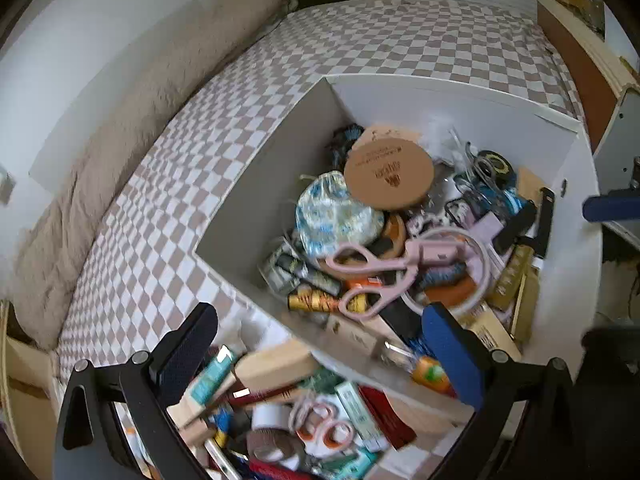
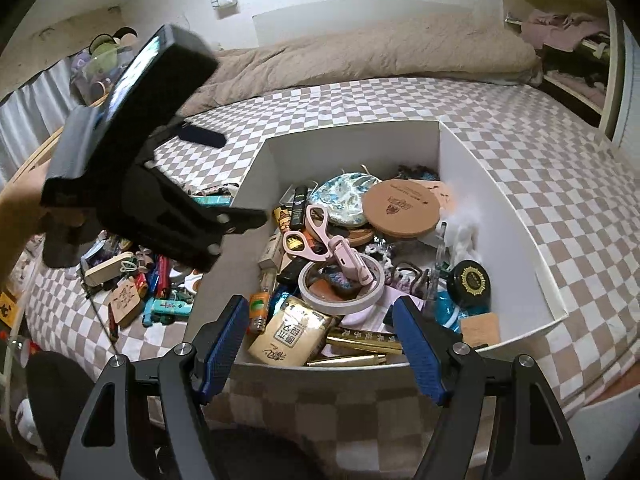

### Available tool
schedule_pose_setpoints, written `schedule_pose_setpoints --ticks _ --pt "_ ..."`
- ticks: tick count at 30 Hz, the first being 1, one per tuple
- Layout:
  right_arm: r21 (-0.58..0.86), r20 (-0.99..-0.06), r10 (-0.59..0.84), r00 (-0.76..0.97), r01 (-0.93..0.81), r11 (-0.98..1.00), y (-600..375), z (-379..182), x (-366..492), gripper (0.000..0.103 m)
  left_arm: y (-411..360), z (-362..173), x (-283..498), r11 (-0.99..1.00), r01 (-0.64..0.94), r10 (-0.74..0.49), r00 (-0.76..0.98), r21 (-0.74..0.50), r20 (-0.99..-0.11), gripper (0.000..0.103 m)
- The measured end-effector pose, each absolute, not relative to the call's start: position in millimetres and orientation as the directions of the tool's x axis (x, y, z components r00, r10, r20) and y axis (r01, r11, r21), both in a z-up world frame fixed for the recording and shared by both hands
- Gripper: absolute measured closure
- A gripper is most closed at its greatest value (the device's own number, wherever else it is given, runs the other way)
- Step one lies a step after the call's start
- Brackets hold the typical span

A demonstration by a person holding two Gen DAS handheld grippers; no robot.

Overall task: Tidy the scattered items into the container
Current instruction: 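Open the left gripper to release the marker and withdraw both grippers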

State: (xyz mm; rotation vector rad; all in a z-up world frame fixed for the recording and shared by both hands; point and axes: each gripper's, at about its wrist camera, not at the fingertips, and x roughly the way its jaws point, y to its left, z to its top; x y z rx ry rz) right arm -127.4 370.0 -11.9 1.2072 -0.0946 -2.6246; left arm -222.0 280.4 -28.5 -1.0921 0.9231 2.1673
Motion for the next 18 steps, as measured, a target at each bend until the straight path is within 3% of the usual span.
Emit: schedule_pose_setpoints --ticks 13,16,18 --pt "0.119 -0.745 -0.194 -0.638 0.158 -0.980 362.5 -8.7 -116.0 0.028 226.2 -13.8 -190.8 -0.727 -0.650 0.236 -0.538 0.220 -0.810 0.000" --pt "0.068 -0.721 -0.126 -0.682 0.112 -0.991 362.0 -6.1 -111.9 0.028 213.5 -9.9 -185.3 -0.757 -0.622 0.245 -0.553 0.200 -0.796 0.000" --pt "0.027 -0.696 -0.071 -0.714 0.073 -0.997 362.4 -4.8 -109.4 0.000 201.9 -4.6 -181.4 -0.795 -0.584 0.254 -0.567 0.165 -0.783 0.000"
